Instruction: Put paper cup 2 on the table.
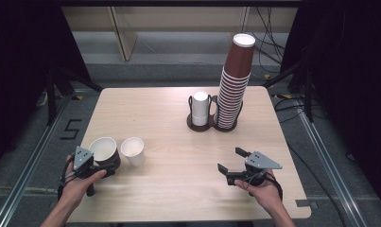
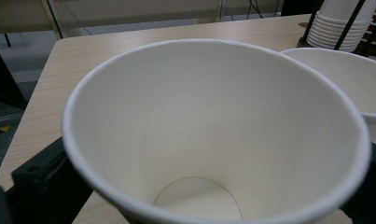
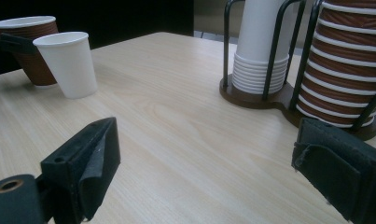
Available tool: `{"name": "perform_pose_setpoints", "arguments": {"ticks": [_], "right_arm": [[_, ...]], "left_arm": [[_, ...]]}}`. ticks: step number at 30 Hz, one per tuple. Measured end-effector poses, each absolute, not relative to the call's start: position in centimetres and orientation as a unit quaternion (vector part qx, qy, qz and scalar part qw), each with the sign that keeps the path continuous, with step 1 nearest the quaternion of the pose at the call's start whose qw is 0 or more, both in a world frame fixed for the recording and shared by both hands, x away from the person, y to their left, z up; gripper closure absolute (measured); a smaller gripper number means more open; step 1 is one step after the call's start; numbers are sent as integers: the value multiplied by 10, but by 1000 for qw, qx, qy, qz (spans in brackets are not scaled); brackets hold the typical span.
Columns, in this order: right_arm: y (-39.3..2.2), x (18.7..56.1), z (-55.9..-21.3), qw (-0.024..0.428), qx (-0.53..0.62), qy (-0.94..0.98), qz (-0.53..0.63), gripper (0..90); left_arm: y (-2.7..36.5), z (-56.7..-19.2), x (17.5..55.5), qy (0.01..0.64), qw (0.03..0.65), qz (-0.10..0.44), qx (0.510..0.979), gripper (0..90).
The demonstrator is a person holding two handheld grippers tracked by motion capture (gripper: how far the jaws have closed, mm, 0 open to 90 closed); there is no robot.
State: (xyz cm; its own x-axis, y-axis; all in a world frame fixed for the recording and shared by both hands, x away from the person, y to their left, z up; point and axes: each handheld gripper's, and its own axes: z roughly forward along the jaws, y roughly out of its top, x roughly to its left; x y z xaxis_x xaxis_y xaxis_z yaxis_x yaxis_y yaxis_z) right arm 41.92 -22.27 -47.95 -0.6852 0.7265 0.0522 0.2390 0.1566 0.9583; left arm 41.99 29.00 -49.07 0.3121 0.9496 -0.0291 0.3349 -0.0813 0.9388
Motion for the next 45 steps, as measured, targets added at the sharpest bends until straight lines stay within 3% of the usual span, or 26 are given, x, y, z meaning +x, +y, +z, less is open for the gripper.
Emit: {"name": "perform_pose_setpoints", "arguments": {"ticks": [26, 45], "right_arm": [[-223, 418, -480, 217, 348, 725, 553, 76], [-224, 421, -486, 219, 350, 728, 548, 62]], "left_arm": [[301, -482, 373, 513, 435, 329, 663, 0], [298, -478, 362, 528, 442, 323, 649, 0]]}}
